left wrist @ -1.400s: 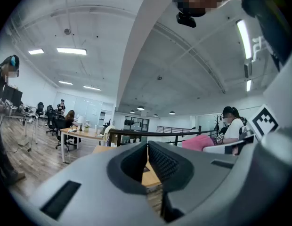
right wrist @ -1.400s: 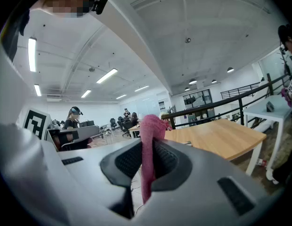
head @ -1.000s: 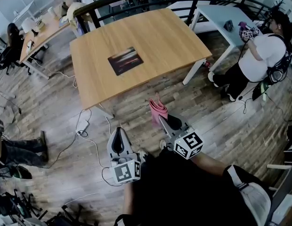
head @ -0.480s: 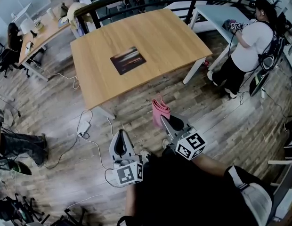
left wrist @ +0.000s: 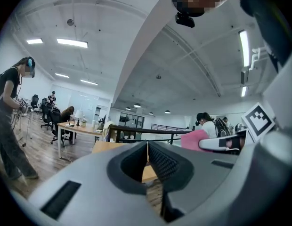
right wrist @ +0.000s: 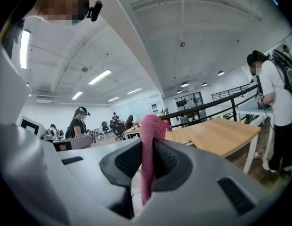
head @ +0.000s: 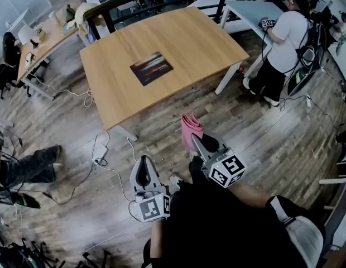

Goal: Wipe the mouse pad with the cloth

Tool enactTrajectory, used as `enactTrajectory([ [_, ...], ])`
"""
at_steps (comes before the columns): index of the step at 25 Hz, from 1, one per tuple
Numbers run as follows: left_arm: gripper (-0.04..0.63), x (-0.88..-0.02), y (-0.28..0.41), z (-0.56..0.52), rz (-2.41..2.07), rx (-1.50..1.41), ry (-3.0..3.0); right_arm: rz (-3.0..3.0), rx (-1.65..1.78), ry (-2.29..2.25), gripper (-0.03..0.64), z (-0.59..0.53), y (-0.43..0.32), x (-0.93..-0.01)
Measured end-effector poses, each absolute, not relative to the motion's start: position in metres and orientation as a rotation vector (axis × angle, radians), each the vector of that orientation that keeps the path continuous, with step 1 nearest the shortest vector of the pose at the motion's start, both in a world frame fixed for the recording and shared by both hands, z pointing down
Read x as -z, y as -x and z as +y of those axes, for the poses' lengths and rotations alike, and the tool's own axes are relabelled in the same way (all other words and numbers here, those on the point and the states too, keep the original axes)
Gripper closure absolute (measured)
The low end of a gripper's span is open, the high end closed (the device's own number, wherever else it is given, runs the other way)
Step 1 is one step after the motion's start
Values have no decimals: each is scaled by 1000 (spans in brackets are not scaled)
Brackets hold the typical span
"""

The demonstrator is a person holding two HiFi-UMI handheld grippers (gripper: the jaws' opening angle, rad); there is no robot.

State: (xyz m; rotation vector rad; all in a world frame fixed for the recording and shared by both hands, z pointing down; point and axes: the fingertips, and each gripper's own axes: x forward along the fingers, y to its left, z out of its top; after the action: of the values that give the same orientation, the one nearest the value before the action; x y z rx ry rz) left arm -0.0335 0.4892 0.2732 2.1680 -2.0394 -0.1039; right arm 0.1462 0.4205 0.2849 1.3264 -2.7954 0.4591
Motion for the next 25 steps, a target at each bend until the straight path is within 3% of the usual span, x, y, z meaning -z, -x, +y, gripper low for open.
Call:
enactTrajectory([
  [25, 569, -284, 56, 367, -2040, 56, -2137, -2815, -480, -1278, 563, 294, -111, -294],
])
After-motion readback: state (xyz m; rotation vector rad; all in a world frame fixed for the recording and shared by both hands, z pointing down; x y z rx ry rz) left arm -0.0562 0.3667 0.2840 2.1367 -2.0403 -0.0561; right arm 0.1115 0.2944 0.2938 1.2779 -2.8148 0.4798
